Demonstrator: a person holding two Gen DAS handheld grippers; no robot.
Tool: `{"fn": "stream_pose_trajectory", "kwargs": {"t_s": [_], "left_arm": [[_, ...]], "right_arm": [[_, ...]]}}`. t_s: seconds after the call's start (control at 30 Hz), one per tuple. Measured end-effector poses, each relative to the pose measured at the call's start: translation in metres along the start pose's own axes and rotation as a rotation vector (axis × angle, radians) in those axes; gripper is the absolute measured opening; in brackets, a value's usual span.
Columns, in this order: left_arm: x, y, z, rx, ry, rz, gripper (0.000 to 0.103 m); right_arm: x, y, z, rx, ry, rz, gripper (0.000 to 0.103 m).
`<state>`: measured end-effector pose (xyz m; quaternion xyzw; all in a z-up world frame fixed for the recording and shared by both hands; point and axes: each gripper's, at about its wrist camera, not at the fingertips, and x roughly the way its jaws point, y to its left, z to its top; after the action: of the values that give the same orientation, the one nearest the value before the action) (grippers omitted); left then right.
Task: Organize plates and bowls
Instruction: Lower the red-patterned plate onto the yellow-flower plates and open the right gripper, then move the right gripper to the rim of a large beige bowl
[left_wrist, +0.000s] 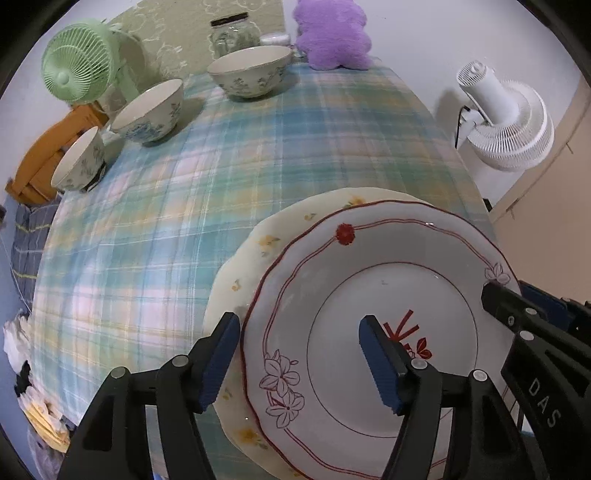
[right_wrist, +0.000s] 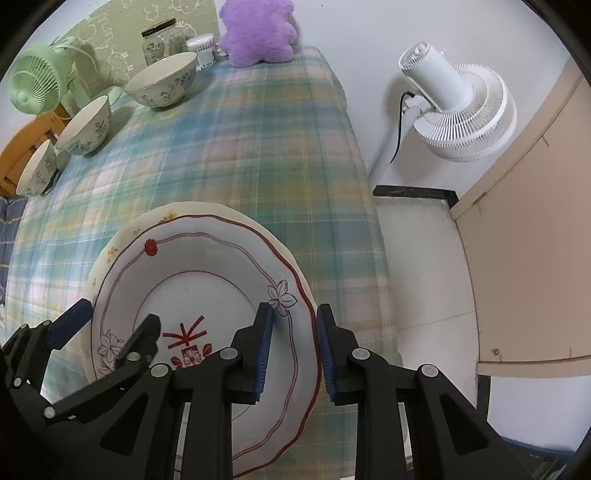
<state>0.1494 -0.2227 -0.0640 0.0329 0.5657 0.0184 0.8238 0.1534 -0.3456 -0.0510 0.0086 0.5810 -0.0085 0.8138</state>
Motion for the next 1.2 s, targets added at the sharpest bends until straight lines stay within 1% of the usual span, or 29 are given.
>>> {"fn": "stream_pose_trajectory", "kwargs": {"t_s": [0.23,0.3,0.37,0.4,0.43,0.5,0.57,0.6,0.67,0.8,0.93,1.1,1.2], "left_arm": [[-0.001,0.006,-0.002,-0.009,0.002,-0.017,0.073],[-0.001,0.008,-0.003,-0.009,-0.001,-0.027,0.077],[-0.003,0.011,-0.004,-0.026,-0.010,-0.063,0.083],[-0.003,0.012,-0.004,-0.027,-0.013,-0.064,0.084],[-0.003,0.012,-0.004,-0.029,-0.017,-0.067,0.086],[-0.003,0.013,-0.005,-0.029,-0.017,-0.070,0.088],[-0.003,0.014,-0.005,-0.029,-0.018,-0.067,0.090],[-0.002,0.015,-0.006,-0.030,-0.017,-0.069,0.090],[-0.005,0.018,-0.006,-0.035,-0.016,-0.070,0.091],[-0.014,0.026,-0.006,-0.044,-0.036,-0.069,0.094],[-0.024,0.038,-0.004,-0.047,-0.068,-0.062,0.095],[-0.034,0.066,-0.001,-0.079,-0.085,-0.076,0.094],[-0.039,0.085,0.002,-0.079,-0.099,-0.067,0.094]], "right_arm": [[0.007,0.008,0.002,-0.001,0.006,0.005,0.027],[0.007,0.011,0.002,-0.015,-0.001,-0.013,0.029],[0.008,0.012,0.003,-0.007,-0.003,-0.012,0.029],[0.008,0.011,0.003,-0.001,-0.004,-0.008,0.030],[0.008,0.011,0.003,0.001,-0.004,0.002,0.033],[0.008,0.012,0.003,-0.004,-0.005,0.025,0.045],[0.008,0.014,0.003,-0.016,-0.004,0.048,0.054],[0.008,0.015,0.003,-0.017,-0.007,0.050,0.060],[0.007,0.016,0.004,-0.027,-0.011,0.062,0.064],[0.001,0.020,0.005,-0.046,-0.015,0.079,0.066],[-0.010,0.028,0.008,-0.059,-0.040,0.090,0.066],[-0.023,0.050,0.011,-0.068,-0.071,0.085,0.066],[-0.034,0.069,0.012,-0.075,-0.100,0.070,0.066]]}}
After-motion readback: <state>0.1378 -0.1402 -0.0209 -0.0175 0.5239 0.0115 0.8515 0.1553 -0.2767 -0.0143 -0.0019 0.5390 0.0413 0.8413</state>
